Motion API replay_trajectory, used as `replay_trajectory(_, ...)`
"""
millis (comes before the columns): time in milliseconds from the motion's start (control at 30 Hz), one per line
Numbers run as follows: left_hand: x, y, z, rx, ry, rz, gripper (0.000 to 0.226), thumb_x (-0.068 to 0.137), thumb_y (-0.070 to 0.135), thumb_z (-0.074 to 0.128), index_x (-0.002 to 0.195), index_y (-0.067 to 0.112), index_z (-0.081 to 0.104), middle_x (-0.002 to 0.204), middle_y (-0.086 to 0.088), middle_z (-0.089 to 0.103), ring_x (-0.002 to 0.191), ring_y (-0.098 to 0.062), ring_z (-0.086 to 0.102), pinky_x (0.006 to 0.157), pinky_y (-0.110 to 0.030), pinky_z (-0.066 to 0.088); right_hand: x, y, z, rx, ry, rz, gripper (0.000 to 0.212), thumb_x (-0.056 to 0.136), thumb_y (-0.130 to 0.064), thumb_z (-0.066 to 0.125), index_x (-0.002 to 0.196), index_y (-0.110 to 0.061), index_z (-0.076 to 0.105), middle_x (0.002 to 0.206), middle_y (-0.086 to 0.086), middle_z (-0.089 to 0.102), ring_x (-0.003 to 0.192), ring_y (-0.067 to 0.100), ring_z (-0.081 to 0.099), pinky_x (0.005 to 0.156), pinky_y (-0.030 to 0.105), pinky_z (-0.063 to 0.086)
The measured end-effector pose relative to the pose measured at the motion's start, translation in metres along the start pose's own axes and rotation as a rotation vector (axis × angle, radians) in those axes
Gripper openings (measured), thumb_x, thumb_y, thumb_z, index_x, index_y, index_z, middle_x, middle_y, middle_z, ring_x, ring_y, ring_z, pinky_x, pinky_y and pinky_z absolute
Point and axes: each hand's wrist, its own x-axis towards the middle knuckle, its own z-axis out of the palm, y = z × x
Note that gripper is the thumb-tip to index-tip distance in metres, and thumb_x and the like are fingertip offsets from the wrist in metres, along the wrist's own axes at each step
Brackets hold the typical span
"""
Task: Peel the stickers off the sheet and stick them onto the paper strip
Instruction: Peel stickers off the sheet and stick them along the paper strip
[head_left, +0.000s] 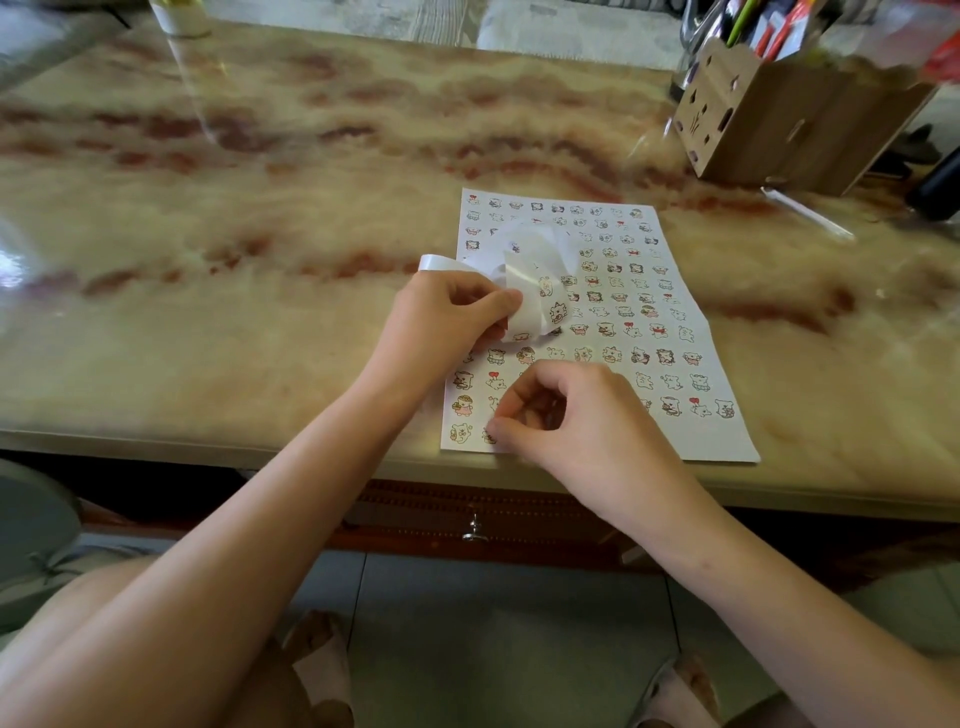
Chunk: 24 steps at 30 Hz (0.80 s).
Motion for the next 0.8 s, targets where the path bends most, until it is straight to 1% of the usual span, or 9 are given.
replay_trajectory(67,-0.0001,-0.0001,0.0002,0.007,0.004,-0.003,0.023,0.088,0.021,0.066,0.072,0.004,0.069,0.062,0.002,0.065,0.062,-0.014,0.057,0.072,-0.037,0.054,0.0002,0.0009,-0.0013,-0.001,-0.007,-0.006,0.013,0.077,-0.032,0.077,0.077,-0.024,0.066,0.066,-0.009,0.06,0.064,0.005,0.056,0.063,0.026,0.048)
replay_trajectory(167,0.0001,-0.0001,0.0002,0.016,0.002,-0.005,0.022,0.088,0.022,0.066,0.071,0.008,0.069,0.061,0.003,0.064,0.062,-0.013,0.057,0.072,-0.034,0.053,0.0016,0.0019,-0.0024,-0.002,-0.019,0.002,0.016,0.078,-0.032,0.076,0.084,-0.025,0.063,0.067,-0.007,0.06,0.065,0.007,0.056,0.065,0.029,0.048)
replay_trajectory(233,0.0,-0.0004,0.0003,0.017,0.001,-0.006,0.023,0.088,0.022,0.066,0.071,0.007,0.069,0.063,0.002,0.065,0.062,-0.013,0.058,0.073,-0.034,0.054,0.0029,0.0033,-0.0025,-0.004,-0.026,0.0,0.015,0.08,-0.03,0.074,0.087,-0.025,0.062,0.068,-0.006,0.062,0.066,0.008,0.058,0.067,0.03,0.049)
replay_trajectory(333,0.0,-0.0005,0.0002,0.01,0.001,-0.012,0.022,0.088,0.022,0.065,0.074,0.006,0.069,0.065,0.0,0.066,0.064,-0.014,0.058,0.072,-0.034,0.053,0.0048,0.0056,-0.0037,0.012,-0.022,0.0,0.009,0.083,-0.026,0.07,0.087,-0.024,0.062,0.07,-0.004,0.064,0.066,0.008,0.059,0.068,0.03,0.049)
replay_trajectory(400,-0.0002,-0.0003,0.0004,0.015,0.002,-0.011,0.022,0.088,0.022,0.065,0.073,0.006,0.069,0.064,0.001,0.066,0.064,-0.014,0.058,0.071,-0.032,0.052,0.0048,0.0051,-0.0038,0.028,-0.025,0.004,0.013,0.081,-0.031,0.072,0.085,-0.024,0.062,0.069,-0.005,0.064,0.065,0.009,0.058,0.066,0.03,0.048)
replay_trajectory(467,0.0002,-0.0006,0.0002,0.021,0.001,-0.012,0.022,0.088,0.022,0.065,0.072,0.007,0.069,0.063,0.003,0.065,0.063,-0.013,0.058,0.07,-0.031,0.052,0.0039,0.003,-0.003,0.017,-0.033,0.001,0.021,0.077,-0.037,0.076,0.084,-0.024,0.06,0.066,-0.006,0.062,0.063,0.009,0.058,0.061,0.028,0.045)
replay_trajectory(533,0.0004,-0.0011,0.0002,0.022,0.004,-0.014,0.023,0.088,0.022,0.065,0.072,0.006,0.069,0.063,0.002,0.065,0.063,-0.012,0.057,0.069,-0.03,0.051,0.0037,0.0022,-0.0033,-0.025,-0.047,-0.004,0.023,0.076,-0.037,0.077,0.084,-0.025,0.059,0.065,-0.008,0.059,0.061,0.006,0.055,0.059,0.025,0.042)
replay_trajectory(667,-0.0002,-0.0021,0.0005,0.018,0.007,-0.009,0.025,0.088,0.022,0.065,0.073,0.003,0.069,0.063,0.002,0.065,0.061,-0.012,0.056,0.066,-0.028,0.049,0.0076,0.0064,-0.0065,0.047,-0.055,0.007,0.013,0.08,-0.026,0.073,0.085,-0.023,0.061,0.066,-0.006,0.061,0.062,0.008,0.056,0.068,0.033,0.049)
replay_trajectory(800,0.0,-0.0019,0.0005,0.018,0.011,-0.006,0.025,0.089,0.022,0.065,0.073,0.003,0.069,0.062,0.002,0.065,0.06,-0.011,0.056,0.065,-0.027,0.049,0.0071,0.0045,-0.0058,0.045,-0.064,-0.001,0.022,0.075,-0.033,0.078,0.084,-0.023,0.06,0.066,-0.007,0.06,0.062,0.009,0.055,0.066,0.033,0.047)
